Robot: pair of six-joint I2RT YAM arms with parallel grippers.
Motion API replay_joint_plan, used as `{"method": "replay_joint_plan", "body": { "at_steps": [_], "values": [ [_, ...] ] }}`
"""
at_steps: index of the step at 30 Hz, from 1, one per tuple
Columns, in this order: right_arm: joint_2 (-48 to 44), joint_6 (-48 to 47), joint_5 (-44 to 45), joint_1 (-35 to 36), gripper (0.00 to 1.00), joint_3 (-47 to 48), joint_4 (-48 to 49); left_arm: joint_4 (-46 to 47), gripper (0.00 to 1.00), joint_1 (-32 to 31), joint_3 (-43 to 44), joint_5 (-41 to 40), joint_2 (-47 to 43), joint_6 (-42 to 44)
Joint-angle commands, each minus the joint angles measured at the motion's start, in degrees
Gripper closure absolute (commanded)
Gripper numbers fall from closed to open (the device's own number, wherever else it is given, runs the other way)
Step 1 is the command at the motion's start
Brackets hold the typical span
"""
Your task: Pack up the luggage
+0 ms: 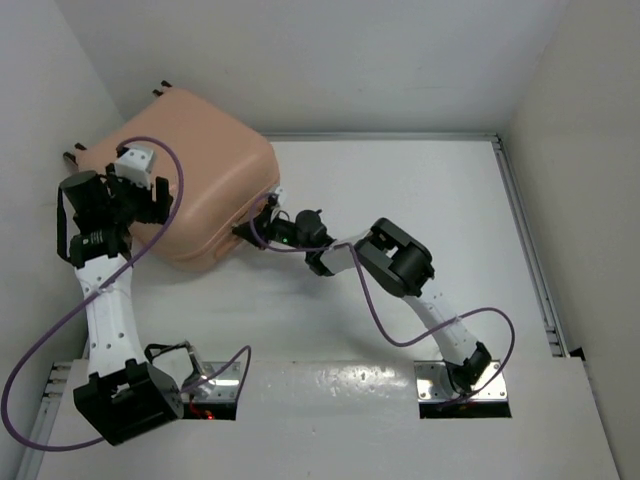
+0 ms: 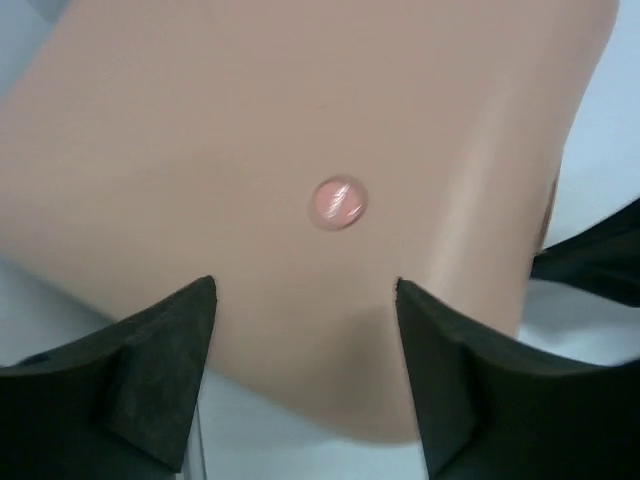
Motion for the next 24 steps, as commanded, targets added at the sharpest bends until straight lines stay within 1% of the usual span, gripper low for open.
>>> {"method": "replay_joint_plan", "body": {
  "at_steps": [1, 2, 3, 4, 5, 6, 7, 9, 10, 11, 13, 14, 15, 16, 17, 18, 19, 20, 21, 22, 23, 24],
  "values": [
    [-3.5, 2.0, -3.8, 0.5, 1.0, 2.4, 11.1, -9.7, 0.33, -1.8, -0.5, 7.7, -2.2, 8.8],
    [-2.3, 2.2, -2.4, 0.2, 1.0, 4.8, 9.9, -12.3, 0.4, -2.3, -0.5, 9.9, -2.7, 11.6],
    [-1.9, 1.9, -1.0, -0.2, 1.0, 5.8, 6.8, -17.9, 0.46, -3.3, -0.5, 11.0, -2.7, 14.8],
    [-0.5, 1.6, 0.3, -0.4, 1.0, 7.7, 5.8, -20.8, 0.57, -4.4, -0.5, 12.6, -3.3, 21.2],
    [0.1, 1.3, 0.9, -0.6, 1.0, 9.3, 3.8, -23.8, 0.63, -5.0, -0.5, 12.6, -3.3, 25.2],
    [0.7, 0.8, 2.4, -0.7, 1.0, 10.0, 2.1, -30.0, 0.67, -5.5, -0.5, 13.1, -3.3, 29.5],
    [2.2, 0.1, 3.2, -1.3, 1.0, 10.8, 1.4, -32.6, 0.69, -6.2, -0.5, 13.1, -3.3, 35.9],
    [2.9, -0.4, 5.8, -2.3, 1.0, 12.5, -1.4, -38.4, 0.67, -7.3, -0.5, 12.6, -3.3, 40.4],
    [3.1, -1.0, 6.2, -2.6, 1.0, 12.6, -1.7, -39.5, 0.64, -8.4, -0.5, 12.6, -3.3, 43.6],
    [2.8, -1.4, 7.7, -2.7, 1.0, 11.5, -1.7, -39.5, 0.62, -9.0, -1.5, 12.6, -4.0, 44.5],
    [1.4, -1.7, 8.3, -4.4, 1.0, 10.0, -1.4, -36.5, 0.59, -11.6, -4.0, 12.6, -5.4, 45.3],
    [0.9, -1.4, 9.3, -6.0, 1.0, 7.1, -1.3, -33.8, 0.57, -13.8, -8.1, 10.5, -6.8, 43.5],
    [0.5, -1.6, 9.3, -6.4, 1.0, 6.0, -1.0, -30.7, 0.57, -13.9, -10.5, 9.3, -7.4, 42.6],
    [-0.6, -1.7, 9.5, -6.8, 1.0, 5.3, -0.7, -24.7, 0.57, -16.7, -12.9, 8.0, -7.4, 42.0],
    [-0.9, -1.8, 9.3, -7.0, 1.0, 3.5, -0.6, -21.6, 0.57, -18.2, -15.0, 6.9, -7.4, 40.3],
    [-1.1, -2.0, 8.9, -7.3, 1.0, 3.1, -0.1, -17.9, 0.57, -19.9, -18.7, 4.4, -7.4, 38.0],
    [-1.3, -2.4, 8.7, -7.5, 1.0, 2.7, 0.3, -10.3, 0.57, -23.3, -20.2, 2.6, -6.7, 35.2],
    [-1.3, -2.2, 8.6, -7.3, 1.0, 2.6, 0.5, -5.9, 0.61, -24.9, -21.4, -0.4, -5.5, 27.5],
    [-1.1, -2.1, 8.0, -7.4, 1.0, 2.7, 0.6, -2.0, 0.61, -26.0, -22.4, -6.7, -3.9, 24.1],
    [-1.0, -2.3, 8.0, -7.3, 1.0, 2.9, 0.9, 2.5, 0.63, -26.0, -22.4, -8.9, 0.0, 22.5],
    [-0.6, -2.1, 8.0, -7.1, 1.0, 3.2, 1.0, 4.8, 0.64, -26.0, -22.4, -10.4, 1.9, 21.1],
    [-0.3, -1.9, 7.6, -7.1, 1.0, 4.2, 1.0, 6.7, 0.64, -26.0, -21.2, -11.0, 3.4, 17.9]
  ]
}}
